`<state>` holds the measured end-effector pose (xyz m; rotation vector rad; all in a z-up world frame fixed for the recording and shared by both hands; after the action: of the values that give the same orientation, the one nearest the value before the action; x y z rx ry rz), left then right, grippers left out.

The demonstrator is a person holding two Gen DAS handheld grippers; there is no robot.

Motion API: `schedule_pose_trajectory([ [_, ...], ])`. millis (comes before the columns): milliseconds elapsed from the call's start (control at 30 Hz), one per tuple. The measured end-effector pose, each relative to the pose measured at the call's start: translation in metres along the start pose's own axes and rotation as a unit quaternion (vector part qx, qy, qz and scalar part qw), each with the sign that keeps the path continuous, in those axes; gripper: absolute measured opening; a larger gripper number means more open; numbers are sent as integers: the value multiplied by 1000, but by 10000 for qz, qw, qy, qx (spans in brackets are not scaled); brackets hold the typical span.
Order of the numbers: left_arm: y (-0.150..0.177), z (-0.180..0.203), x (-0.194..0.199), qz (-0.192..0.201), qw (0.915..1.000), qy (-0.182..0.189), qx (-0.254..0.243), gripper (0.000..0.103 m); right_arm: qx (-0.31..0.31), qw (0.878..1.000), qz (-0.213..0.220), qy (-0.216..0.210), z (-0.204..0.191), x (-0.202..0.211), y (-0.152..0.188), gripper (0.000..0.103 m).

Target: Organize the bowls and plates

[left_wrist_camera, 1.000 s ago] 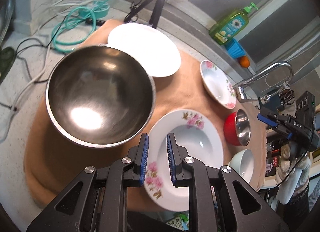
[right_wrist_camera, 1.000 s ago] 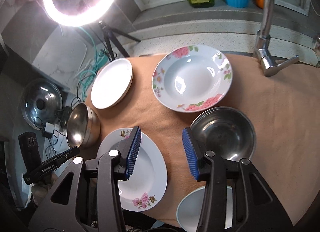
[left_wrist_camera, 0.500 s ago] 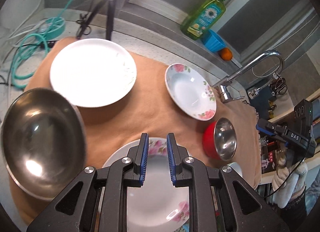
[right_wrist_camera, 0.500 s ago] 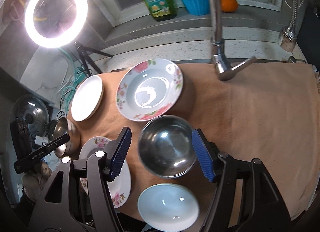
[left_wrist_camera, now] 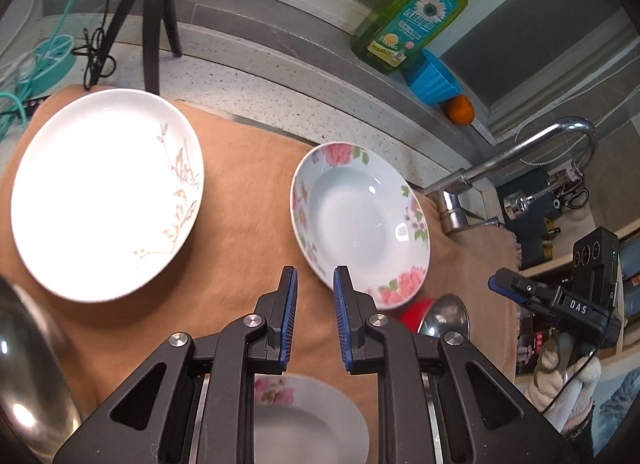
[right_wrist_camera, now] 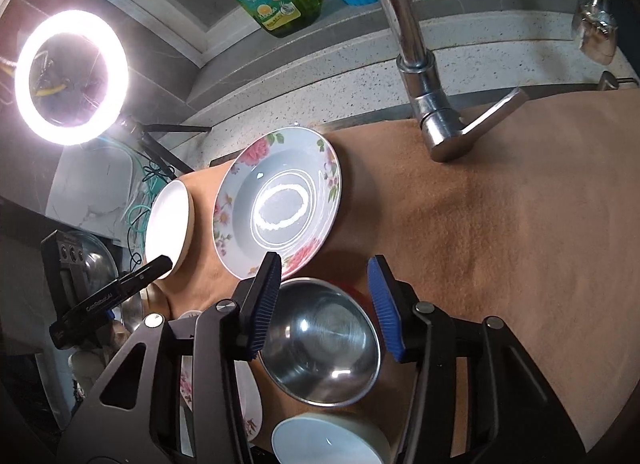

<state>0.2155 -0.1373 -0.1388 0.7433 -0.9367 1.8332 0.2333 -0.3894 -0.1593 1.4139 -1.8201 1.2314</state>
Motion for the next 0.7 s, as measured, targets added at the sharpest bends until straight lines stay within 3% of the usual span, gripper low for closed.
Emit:
schedule_pose_trajectory([
  [700,-46,-8,-55,-260,9992,-315,54,17,-128,9988,-477,-4,15,-79,-39,23],
])
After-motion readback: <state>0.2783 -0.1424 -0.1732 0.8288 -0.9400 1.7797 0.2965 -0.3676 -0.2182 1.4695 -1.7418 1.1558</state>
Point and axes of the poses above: each gripper's, at about its wrist camera, not at the fingertips, and x roughly against the way its jaws point, z to its right, y to its underside, the point moved 8 cm from there along -x, roughly the way its jaws point, and after that the axes turned 7 degrees about x, right-handed, at the moved point
